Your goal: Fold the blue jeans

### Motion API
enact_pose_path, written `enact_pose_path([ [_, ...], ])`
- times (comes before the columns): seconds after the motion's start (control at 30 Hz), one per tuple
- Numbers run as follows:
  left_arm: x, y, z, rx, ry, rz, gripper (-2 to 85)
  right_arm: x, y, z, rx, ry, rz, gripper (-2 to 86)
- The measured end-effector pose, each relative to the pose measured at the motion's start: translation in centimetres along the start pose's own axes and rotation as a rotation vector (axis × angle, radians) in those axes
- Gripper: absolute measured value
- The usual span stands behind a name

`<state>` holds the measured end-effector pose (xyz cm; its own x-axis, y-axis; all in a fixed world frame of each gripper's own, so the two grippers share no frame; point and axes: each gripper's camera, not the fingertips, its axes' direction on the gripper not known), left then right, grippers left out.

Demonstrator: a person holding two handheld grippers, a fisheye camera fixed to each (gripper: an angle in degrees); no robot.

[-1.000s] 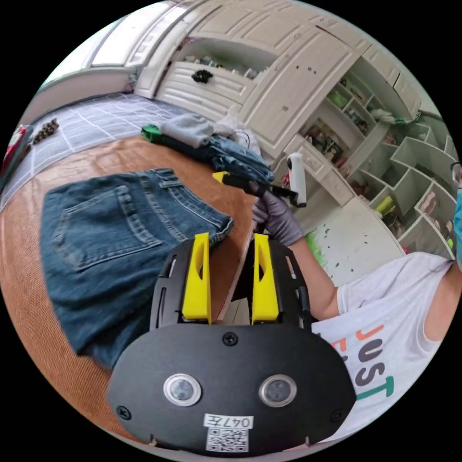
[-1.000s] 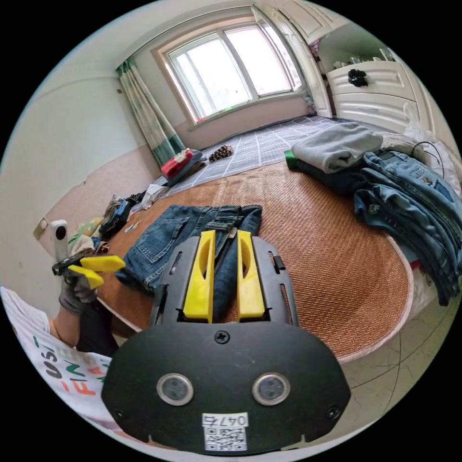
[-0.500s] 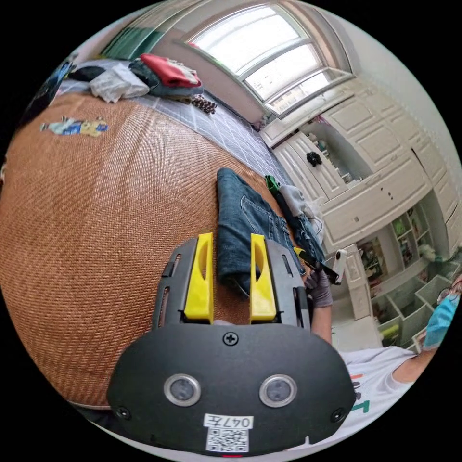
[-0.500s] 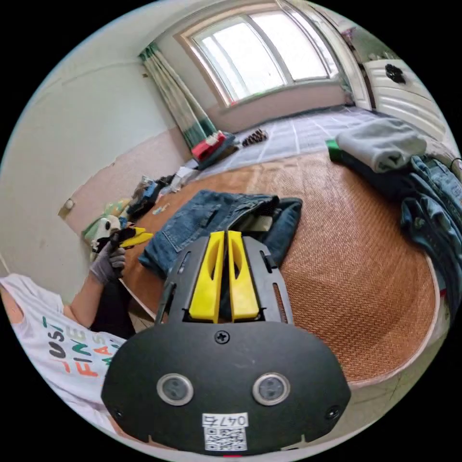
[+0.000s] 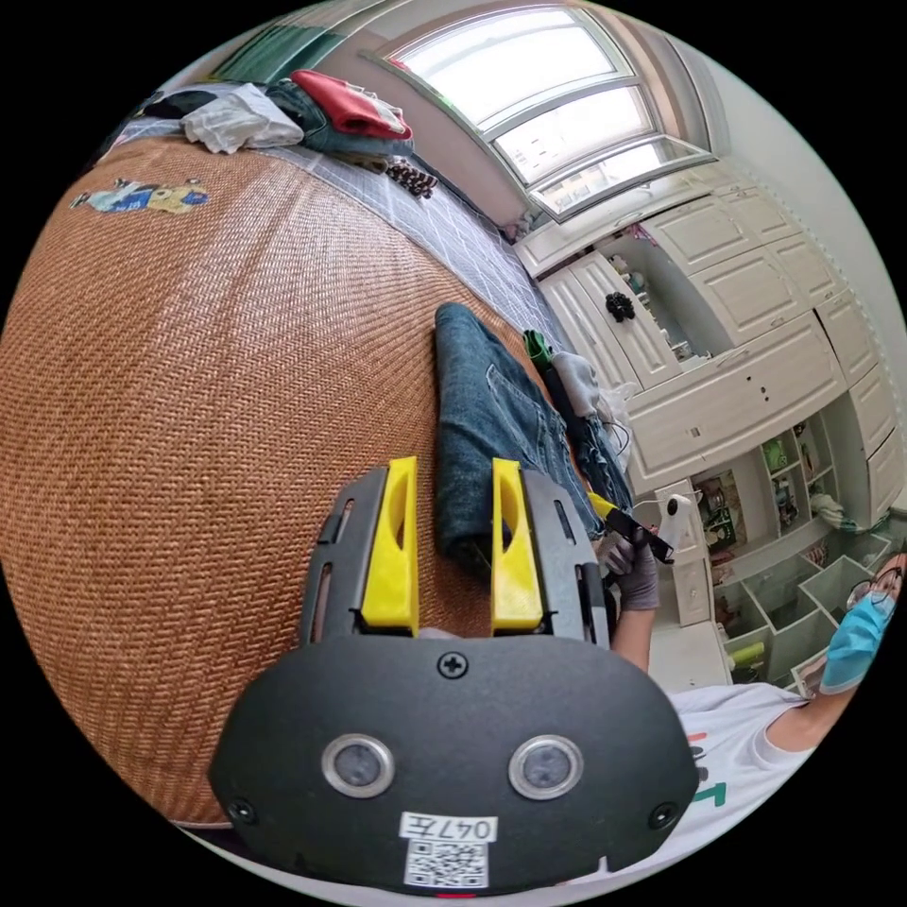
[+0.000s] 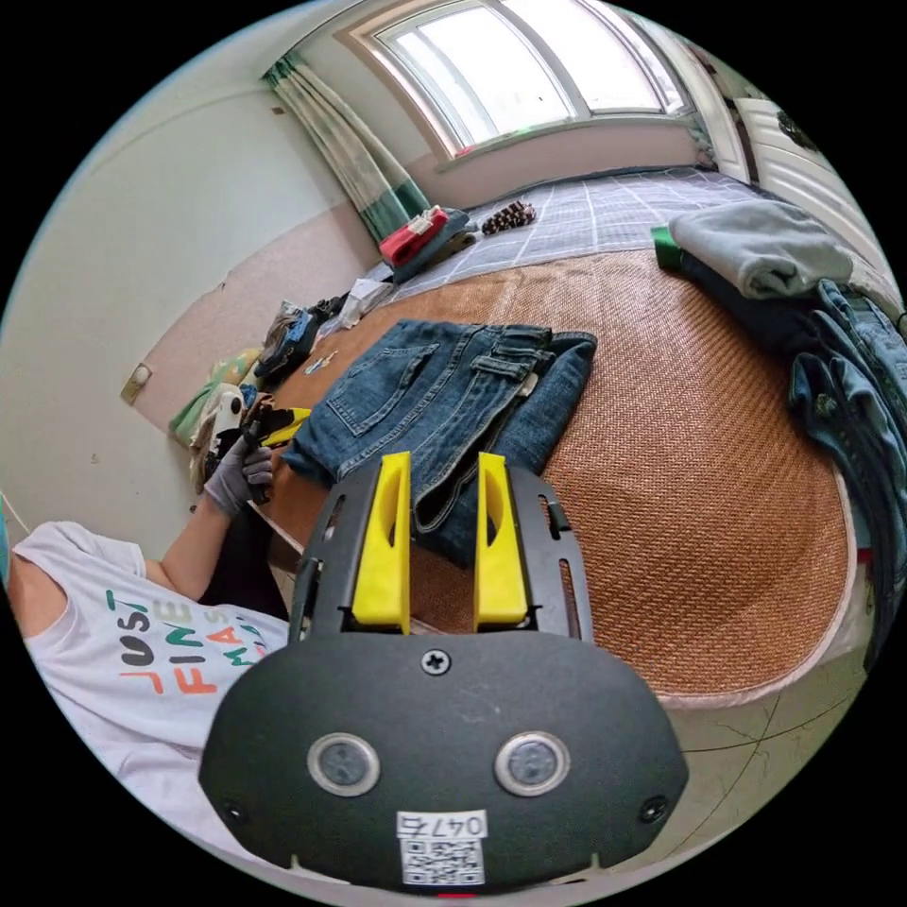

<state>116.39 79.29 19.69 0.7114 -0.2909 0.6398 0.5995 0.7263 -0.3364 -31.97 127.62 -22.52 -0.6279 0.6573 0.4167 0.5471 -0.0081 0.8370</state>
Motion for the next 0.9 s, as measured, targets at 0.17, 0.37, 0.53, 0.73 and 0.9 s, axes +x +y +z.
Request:
enact_pose_path([
  [0.17,-4.9,1.8,0.7,0.064,0.147,0.004,9.5,2.3,3.2,-1.6,0.042,-0.136,0.112,8.3],
  [0.37,-8.9,2.8,1.2,0.071,0.231,-0.018,8.1,3.9,8.0,-0.7,0.18,-0.295,0.323,8.0],
  [0.53,-12.0,3.3,1.7,0.052,0.324,-0.053,7.0,2.6,6.1,-2.0,0.184,-0.289,0.35,6.5],
  [0.73,-13.6,4.1,1.7,0.053,0.317,-0.037,6.7,-3.0,-0.1,-4.2,0.116,-0.042,0.254,0.8],
  [0.9,-14.8,4.6,1.3,0.051,0.317,-0.035,6.7,-15.3,-7.9,-9.6,0.102,0.356,-0.196,0.3],
])
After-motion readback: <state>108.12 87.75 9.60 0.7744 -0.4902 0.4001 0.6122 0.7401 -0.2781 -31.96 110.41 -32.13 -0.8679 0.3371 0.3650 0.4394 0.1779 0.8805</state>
